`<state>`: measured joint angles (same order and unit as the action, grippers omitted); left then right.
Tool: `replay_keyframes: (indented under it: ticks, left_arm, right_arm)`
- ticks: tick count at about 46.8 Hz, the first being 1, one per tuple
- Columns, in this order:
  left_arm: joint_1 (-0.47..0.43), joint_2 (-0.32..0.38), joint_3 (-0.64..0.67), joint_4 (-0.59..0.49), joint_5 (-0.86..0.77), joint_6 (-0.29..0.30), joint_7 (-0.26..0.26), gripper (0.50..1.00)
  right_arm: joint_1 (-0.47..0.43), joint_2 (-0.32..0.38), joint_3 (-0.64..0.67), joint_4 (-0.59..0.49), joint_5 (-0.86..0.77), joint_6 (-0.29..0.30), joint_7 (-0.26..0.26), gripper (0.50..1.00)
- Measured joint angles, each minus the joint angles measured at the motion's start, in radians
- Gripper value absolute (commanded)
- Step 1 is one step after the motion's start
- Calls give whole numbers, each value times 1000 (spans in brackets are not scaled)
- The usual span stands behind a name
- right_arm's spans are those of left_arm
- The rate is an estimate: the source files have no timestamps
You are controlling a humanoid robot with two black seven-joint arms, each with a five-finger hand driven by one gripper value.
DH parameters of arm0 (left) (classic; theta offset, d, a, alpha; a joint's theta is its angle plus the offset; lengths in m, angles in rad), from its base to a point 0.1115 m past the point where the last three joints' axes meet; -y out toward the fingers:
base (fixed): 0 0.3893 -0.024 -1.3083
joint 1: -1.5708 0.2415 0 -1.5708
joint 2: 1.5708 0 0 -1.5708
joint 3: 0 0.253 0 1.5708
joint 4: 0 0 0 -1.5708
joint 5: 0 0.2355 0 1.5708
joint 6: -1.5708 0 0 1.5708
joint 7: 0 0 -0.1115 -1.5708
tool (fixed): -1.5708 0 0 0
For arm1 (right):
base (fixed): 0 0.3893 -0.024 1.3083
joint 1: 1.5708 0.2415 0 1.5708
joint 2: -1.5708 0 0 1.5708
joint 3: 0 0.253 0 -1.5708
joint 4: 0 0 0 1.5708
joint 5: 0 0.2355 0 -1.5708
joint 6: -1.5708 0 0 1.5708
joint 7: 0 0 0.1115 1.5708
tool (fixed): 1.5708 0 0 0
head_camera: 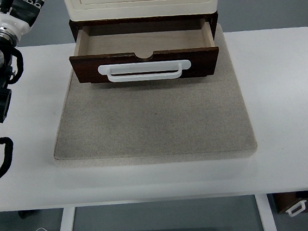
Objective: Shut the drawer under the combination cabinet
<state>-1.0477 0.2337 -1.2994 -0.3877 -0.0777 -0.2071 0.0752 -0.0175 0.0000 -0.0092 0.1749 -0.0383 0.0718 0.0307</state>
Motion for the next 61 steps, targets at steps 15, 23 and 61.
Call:
replay_keyframes:
  ticks: [15, 23, 61]
  left_arm:
    - [0, 1, 0, 0, 0, 0, 2, 999]
    - [-1, 16, 0, 4, 0, -9, 2, 999]
    - [-9, 20, 45, 0, 18, -9, -61, 996]
  right_arm:
    - [-1, 0, 0, 0, 0, 0, 0, 952]
    - [-1, 0, 0, 0, 0, 0, 0, 952]
    - [-1, 0, 0, 0, 0, 0, 0, 952]
